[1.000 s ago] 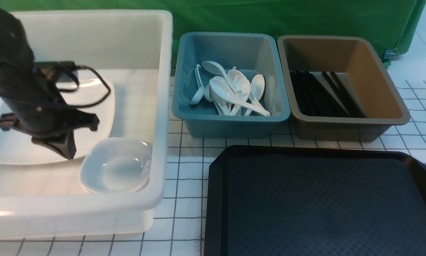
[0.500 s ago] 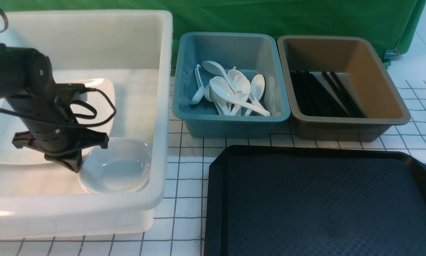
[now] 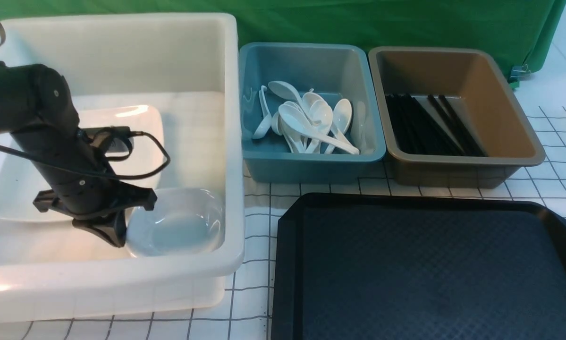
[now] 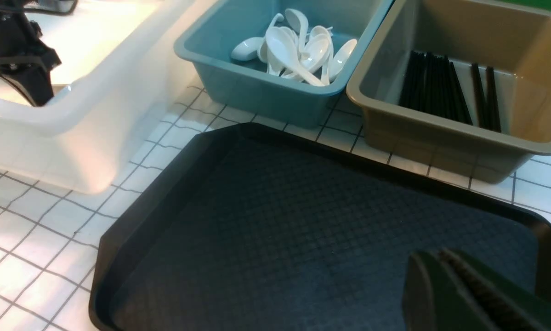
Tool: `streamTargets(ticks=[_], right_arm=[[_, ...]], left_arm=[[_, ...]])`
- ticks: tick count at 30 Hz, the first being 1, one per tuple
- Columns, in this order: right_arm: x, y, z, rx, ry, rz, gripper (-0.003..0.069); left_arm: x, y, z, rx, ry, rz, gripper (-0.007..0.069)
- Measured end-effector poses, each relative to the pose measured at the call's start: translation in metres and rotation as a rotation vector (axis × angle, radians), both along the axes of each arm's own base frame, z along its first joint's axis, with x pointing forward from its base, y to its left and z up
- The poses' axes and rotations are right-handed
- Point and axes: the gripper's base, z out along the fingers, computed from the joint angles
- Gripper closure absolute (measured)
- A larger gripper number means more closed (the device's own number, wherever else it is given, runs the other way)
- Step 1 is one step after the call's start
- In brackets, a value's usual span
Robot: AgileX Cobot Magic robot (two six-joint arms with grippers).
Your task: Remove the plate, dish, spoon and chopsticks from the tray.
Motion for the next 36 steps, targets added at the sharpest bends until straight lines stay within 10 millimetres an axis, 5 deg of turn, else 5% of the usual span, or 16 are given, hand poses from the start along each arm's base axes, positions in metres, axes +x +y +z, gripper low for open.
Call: streamTargets(ticks=[14, 29, 36], right_arm=[[0.0, 0.0, 0.0, 0.0, 0.0, 0.0, 0.065], [-0.005, -0.004, -0.013, -0.073, 0.136, -0.016, 0.0652], [0.018, 0.003, -0.03, 0.011, -0.056, -0.042, 0.0652]], left_arm=[[-0.036, 0.007, 0.089, 0.068, -0.21, -0.043, 0.0627], [-0.104, 0.009, 0.178, 0.063, -0.499, -0.036, 0.0627], [-0.123, 0.005, 0.199, 0.007, -0.602, -0.023, 0.0627]])
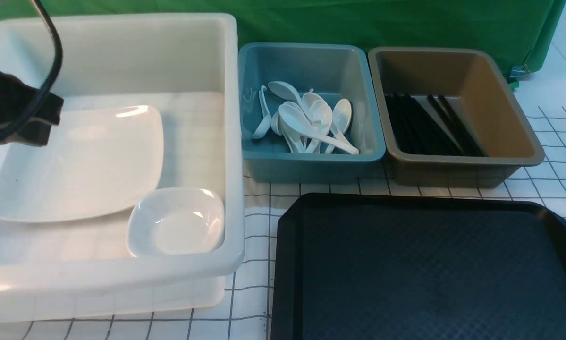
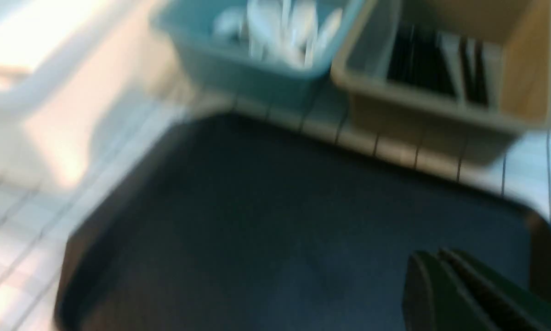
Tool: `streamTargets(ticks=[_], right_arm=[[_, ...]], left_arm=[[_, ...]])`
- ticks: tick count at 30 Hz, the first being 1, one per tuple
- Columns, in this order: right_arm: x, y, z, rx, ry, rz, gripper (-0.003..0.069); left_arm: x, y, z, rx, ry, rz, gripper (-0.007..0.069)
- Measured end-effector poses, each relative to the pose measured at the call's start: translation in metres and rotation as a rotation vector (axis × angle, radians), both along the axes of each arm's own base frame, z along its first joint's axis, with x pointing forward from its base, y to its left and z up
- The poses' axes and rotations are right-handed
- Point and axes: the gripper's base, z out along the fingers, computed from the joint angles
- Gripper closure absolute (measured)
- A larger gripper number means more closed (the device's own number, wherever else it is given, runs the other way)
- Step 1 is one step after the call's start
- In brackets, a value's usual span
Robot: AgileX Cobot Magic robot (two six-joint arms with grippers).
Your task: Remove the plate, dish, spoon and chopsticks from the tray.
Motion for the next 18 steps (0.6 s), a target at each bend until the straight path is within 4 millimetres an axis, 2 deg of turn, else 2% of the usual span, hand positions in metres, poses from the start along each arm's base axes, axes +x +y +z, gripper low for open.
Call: streamTargets(ticks=[3, 7, 18], right_arm=[[0.011, 0.003, -0.014, 0.041, -0.087, -0.012, 0.065], [0.017, 0.005, -0.023, 0.081, -0.153, -0.023, 0.0648], [0.019, 0.005, -0.022, 0.107, -0.2, -0.028, 0.0608]], left_arm=[[-0.001, 0.0, 0.002, -0.001, -0.01, -0.001, 0.0627], [-0.001, 0.0, 0.002, -0.002, -0.01, -0.001, 0.0626], [-0.001, 0.0, 0.002, 0.005, -0.014, -0.009, 0.0624]])
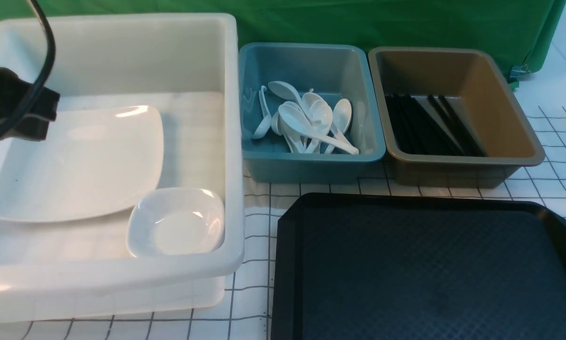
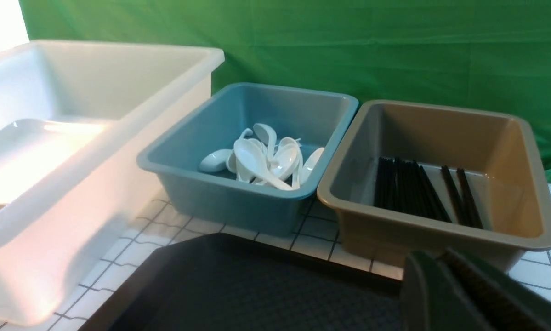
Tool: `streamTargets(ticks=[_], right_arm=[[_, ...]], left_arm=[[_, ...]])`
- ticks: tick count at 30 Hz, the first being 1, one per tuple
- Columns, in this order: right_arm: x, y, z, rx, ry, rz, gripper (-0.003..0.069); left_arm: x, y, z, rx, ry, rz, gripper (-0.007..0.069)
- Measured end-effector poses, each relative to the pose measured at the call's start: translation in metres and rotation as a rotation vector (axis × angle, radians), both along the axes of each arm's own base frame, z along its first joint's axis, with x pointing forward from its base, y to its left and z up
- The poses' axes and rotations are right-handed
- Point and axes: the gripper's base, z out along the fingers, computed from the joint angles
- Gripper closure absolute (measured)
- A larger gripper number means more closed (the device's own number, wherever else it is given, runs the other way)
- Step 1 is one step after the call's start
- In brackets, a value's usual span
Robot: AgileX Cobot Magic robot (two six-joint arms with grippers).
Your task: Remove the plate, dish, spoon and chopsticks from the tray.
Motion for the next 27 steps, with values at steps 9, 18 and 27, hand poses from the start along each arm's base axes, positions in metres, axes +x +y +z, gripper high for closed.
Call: streamTargets(ticks=[9, 18, 27], right_arm=[[0.0, 0.0, 0.0, 0.0, 0.0, 0.0, 0.0573], [-0.002, -0.001, -0.005, 0.002, -0.003, 0.0, 0.055], [-0.009, -0.01, -0.047, -0.03, -0.022, -0.092, 0.053]], left_arm=[[0.0, 0.0, 0.0, 0.002, -0.002, -0.003, 0.0624], [0.0, 0.0, 0.0, 0.002, -0.003, -0.002, 0.0621], [0.0, 0.0, 0.0, 0.002, -0.005, -0.002, 0.0621]])
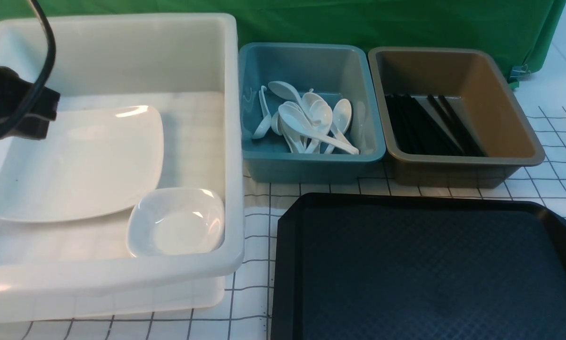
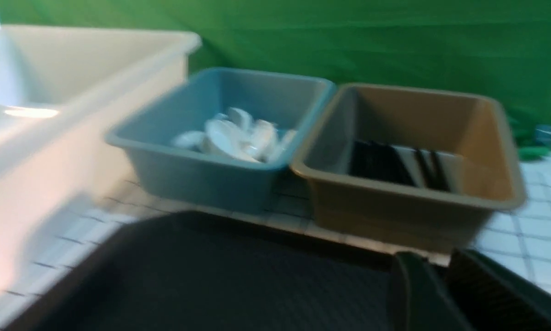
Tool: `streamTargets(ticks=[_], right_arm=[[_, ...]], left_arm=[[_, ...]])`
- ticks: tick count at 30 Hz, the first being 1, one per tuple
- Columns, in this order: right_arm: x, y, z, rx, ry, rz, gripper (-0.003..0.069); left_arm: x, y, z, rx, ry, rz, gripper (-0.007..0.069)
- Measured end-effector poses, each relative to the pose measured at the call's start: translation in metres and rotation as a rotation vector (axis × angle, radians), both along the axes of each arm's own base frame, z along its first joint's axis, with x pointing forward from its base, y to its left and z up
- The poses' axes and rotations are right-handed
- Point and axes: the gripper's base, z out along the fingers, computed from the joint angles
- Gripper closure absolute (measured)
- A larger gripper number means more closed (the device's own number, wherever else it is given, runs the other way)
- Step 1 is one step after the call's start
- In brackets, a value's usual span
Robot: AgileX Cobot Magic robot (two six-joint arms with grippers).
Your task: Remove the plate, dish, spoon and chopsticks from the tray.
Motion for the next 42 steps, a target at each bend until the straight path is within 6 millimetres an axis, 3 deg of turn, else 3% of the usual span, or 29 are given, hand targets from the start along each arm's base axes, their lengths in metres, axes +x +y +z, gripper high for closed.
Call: streamTargets(ticks=[9, 31, 35, 42], right_arm=[[-0.002, -0.011, -0.05, -0.054, 0.043, -0.17, 0.0513], [-0.002, -0.014, -0.05, -0.058, 0.035, -0.22, 0.046], [-0.002, -0.014, -0.05, -0.059, 0.035, -0.22, 0.0449], [-0.002, -0.014, -0.05, -0.059, 0.035, -0.22, 0.044]], left_arm=[[0.0, 0.0, 0.0, 0.0, 0.0, 0.0, 0.062], [-0.003, 0.0, 0.0, 0.054, 0.009, -0.07, 0.062], [-0.016, -0.002, 0.005, 0.041, -0.009, -0.087, 0.062], [-0.066, -0.011, 0.003, -0.057, -0.133, -0.16, 0.062]])
